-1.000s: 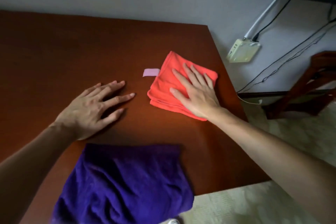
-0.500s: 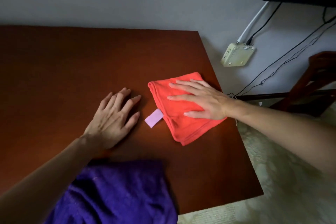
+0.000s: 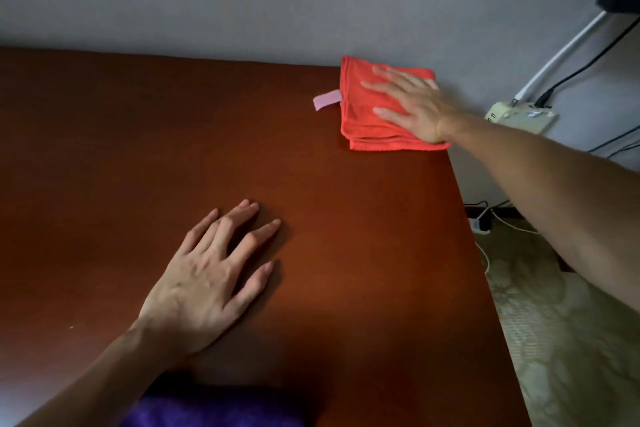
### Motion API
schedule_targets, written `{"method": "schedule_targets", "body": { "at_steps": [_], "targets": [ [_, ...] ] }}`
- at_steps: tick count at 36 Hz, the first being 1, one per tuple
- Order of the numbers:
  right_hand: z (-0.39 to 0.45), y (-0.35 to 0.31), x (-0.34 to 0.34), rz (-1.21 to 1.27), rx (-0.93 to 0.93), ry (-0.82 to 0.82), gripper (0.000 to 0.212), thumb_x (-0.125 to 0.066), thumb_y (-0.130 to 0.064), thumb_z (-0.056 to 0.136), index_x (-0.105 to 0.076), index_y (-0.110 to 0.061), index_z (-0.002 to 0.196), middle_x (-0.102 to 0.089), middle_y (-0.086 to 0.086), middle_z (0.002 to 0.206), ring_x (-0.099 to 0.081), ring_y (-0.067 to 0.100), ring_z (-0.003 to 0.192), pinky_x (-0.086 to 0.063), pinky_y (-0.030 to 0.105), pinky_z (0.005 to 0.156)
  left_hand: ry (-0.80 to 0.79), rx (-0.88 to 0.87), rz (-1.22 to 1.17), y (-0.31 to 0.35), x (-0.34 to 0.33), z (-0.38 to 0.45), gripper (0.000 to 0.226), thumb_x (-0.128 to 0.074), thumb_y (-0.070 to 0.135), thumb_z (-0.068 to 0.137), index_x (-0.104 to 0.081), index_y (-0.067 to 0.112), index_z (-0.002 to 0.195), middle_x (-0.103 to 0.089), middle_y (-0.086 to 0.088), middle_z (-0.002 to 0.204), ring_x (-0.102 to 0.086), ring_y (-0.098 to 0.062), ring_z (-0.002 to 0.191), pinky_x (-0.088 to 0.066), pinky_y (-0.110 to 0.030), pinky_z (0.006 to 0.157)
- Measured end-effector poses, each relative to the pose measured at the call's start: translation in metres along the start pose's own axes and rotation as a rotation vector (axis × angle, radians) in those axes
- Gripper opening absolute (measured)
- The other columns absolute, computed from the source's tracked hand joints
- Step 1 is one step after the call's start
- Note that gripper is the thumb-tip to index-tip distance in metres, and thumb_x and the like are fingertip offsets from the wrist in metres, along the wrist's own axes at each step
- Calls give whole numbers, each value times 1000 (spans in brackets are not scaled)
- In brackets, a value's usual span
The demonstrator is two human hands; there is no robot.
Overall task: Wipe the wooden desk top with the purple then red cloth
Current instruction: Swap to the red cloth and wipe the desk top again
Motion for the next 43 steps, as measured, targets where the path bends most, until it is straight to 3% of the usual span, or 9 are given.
{"method": "schedule_targets", "body": {
  "at_steps": [5, 9, 13, 21, 26, 31, 34, 39, 43],
  "targets": [
    [-9, -6, -1, 20, -117, 84, 76, -18, -77, 90, -26, -46, 159, -18, -8, 172, -15, 16, 159, -14, 46, 125, 23, 6, 6, 0, 1, 1, 59, -25, 56, 105, -36, 29, 156, -38, -4, 156, -16, -10, 155, -10, -36, 127],
    [-24, -15, -10, 2, -264, 108, 60, -31, -66, 103, -24, -46, 160, -14, -5, 173, -10, 17, 159, -9, 45, 124, 23, 8, -7, -1, 1, 0, 61, -22, 58, 104, -35, 30, 156, -34, -5, 158, -18, -13, 155, -7, -33, 127],
    [-57, -39, -17, 22, -316, 129, 68, -24, -70, 98, -21, -44, 161, -12, -4, 173, -9, 19, 160, -8, 46, 125, 32, 23, -11, -3, 1, 1, 61, -24, 58, 102, -36, 29, 155, -36, -7, 157, -26, -19, 153, -13, -38, 126],
    [-176, -126, -35, 18, -191, 131, 76, -17, -74, 92, -23, -44, 161, -16, -6, 173, -11, 17, 159, -9, 47, 124, 28, 75, 5, 3, 2, -3, 68, -21, 59, 98, -42, 25, 154, -41, -17, 153, -36, -33, 147, -22, -47, 121],
    [-265, -177, -48, -27, -86, 149, 68, -29, -68, 98, -27, -42, 161, -20, -6, 172, -15, 16, 159, -15, 49, 125, -10, 240, -139, 25, 9, -13, 83, -29, 69, 81, -52, 23, 146, -44, -18, 145, -46, -41, 135, -36, -53, 112],
    [-330, -205, -55, -67, -22, 150, 66, -31, -67, 101, -23, -42, 162, -13, -6, 173, -8, 15, 160, -15, 51, 125, -45, 182, -147, 52, 12, -47, 53, -45, 54, 99, -58, 24, 141, -48, -14, 133, -53, -38, 127, -44, -50, 103],
    [-352, -216, -57, -58, -15, 129, 66, -28, -68, 102, -21, -42, 162, -11, -7, 173, -7, 16, 160, -15, 52, 125, -32, 138, -122, 67, 18, -74, 40, -51, 40, 103, -61, 23, 137, -51, -12, 124, -57, -36, 120, -45, -48, 95],
    [-356, -219, -51, -52, -18, 119, 65, -31, -66, 101, -27, -42, 161, -16, -7, 172, -12, 16, 159, -18, 52, 124, 24, 128, -111, 79, 28, -117, 59, -32, 57, 95, -63, 22, 131, -53, -13, 121, -59, -38, 109, -49, -51, 86],
    [-355, -219, -51, -57, -28, 100, 64, -33, -66, 100, -30, -42, 159, -20, -6, 172, -17, 17, 158, -20, 51, 123, 76, 98, -34, 94, 32, -145, 55, -35, 51, 94, -60, 17, 130, -55, -17, 124, -58, -39, 105, -50, -51, 81]
  ]
}}
Point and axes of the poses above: each hand's wrist, its own z-axis towards the middle knuckle, its own x-axis out of the back of the hand, y = z × x, the point moved 7 cm from there along z, towards the middle knuckle
